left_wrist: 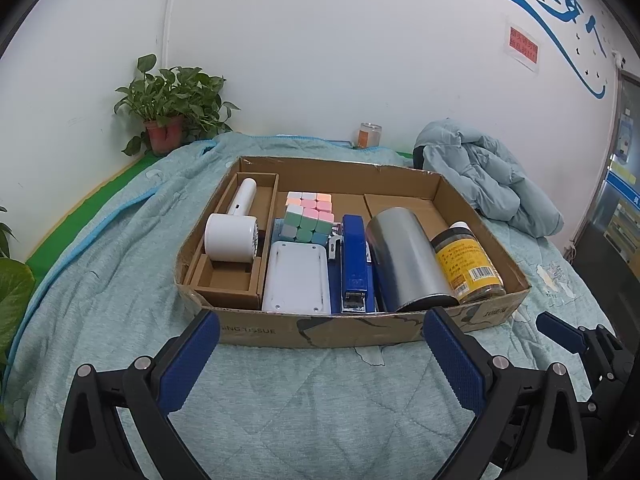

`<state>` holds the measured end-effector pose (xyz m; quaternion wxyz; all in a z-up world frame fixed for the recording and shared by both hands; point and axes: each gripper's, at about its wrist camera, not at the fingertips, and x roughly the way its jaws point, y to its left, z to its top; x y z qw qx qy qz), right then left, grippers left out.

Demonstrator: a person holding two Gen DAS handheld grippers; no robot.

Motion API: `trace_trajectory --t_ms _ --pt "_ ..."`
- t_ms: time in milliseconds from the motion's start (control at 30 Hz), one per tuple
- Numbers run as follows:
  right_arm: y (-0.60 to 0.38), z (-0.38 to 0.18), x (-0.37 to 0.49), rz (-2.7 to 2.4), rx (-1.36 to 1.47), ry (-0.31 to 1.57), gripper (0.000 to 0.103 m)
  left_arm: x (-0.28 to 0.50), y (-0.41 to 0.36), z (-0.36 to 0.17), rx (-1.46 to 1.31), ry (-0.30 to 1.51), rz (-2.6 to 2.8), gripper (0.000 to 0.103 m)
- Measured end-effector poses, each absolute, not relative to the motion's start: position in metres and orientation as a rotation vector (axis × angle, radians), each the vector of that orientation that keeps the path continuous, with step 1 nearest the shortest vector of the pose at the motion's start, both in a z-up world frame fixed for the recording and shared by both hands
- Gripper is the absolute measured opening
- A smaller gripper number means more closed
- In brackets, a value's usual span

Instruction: Organize rigid objects

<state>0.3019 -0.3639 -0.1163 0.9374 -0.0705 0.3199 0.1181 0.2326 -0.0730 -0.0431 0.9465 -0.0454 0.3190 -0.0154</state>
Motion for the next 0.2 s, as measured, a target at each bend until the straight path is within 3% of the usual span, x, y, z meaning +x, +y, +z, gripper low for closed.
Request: trace_trajectory --t_ms 200 --pt "-0.3654 -0.1173 0.3064 0.235 -0.142 0.657 0.088 0.2334 -0.0751 -0.0424 -0.070 0.628 -0.038 0.103"
